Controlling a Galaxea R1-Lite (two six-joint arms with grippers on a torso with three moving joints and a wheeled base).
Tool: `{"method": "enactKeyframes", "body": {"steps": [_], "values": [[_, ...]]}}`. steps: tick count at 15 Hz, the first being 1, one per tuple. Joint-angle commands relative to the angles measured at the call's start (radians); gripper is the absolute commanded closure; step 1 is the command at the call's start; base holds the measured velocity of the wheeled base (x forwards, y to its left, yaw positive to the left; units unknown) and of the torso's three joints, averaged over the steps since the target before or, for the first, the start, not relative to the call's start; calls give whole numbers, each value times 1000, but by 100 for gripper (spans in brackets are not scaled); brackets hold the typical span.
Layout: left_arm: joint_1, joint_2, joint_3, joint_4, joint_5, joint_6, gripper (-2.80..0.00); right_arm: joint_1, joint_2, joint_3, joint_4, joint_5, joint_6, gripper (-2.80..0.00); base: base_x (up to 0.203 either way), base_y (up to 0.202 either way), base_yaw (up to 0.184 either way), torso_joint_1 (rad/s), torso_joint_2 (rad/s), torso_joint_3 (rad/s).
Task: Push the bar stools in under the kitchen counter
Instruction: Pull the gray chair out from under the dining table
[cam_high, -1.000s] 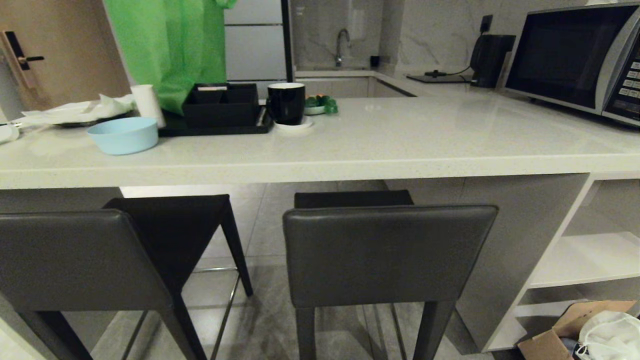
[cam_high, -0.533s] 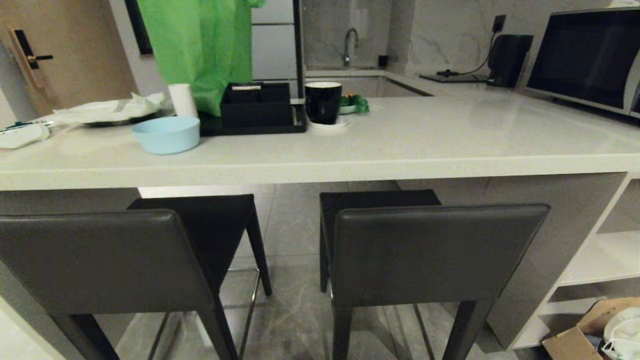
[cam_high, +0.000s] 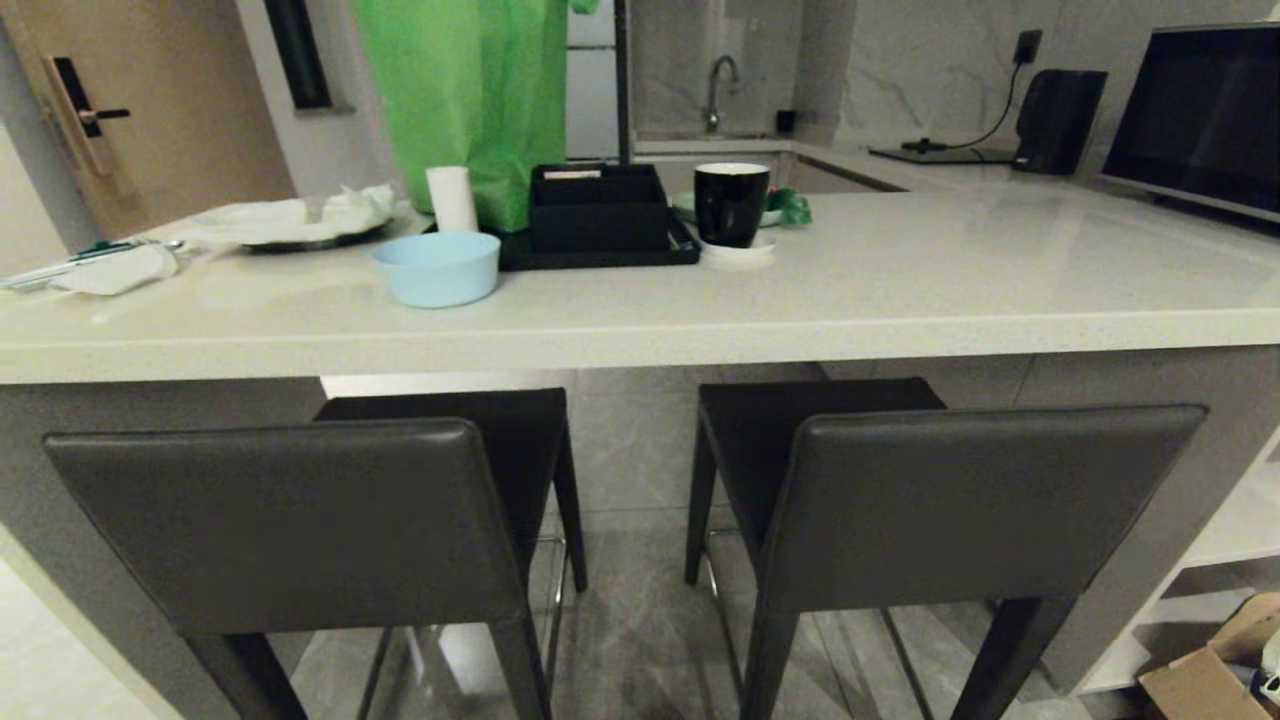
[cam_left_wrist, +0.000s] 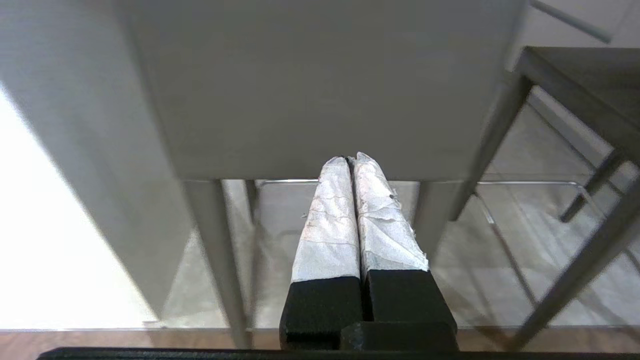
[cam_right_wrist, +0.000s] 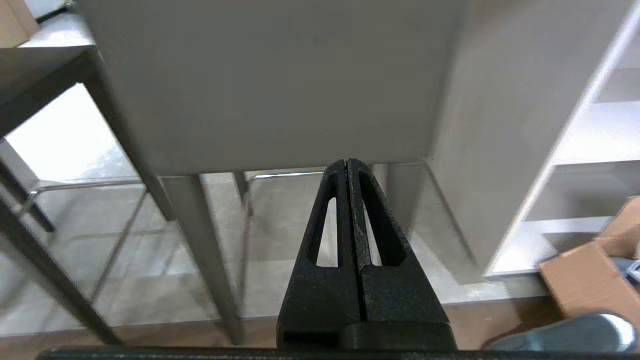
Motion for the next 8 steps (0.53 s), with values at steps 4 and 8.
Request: {"method": "enactKeyframes", "body": {"steps": [4,8], "values": [[0,1,3,-1,0,0,0,0,1,0,0,0,0,0,0,197,0,3,1,3],[0,1,3,-1,0,0,0,0,0,0,0,-1,0,0,0,197,-1,4,4,4]]}}
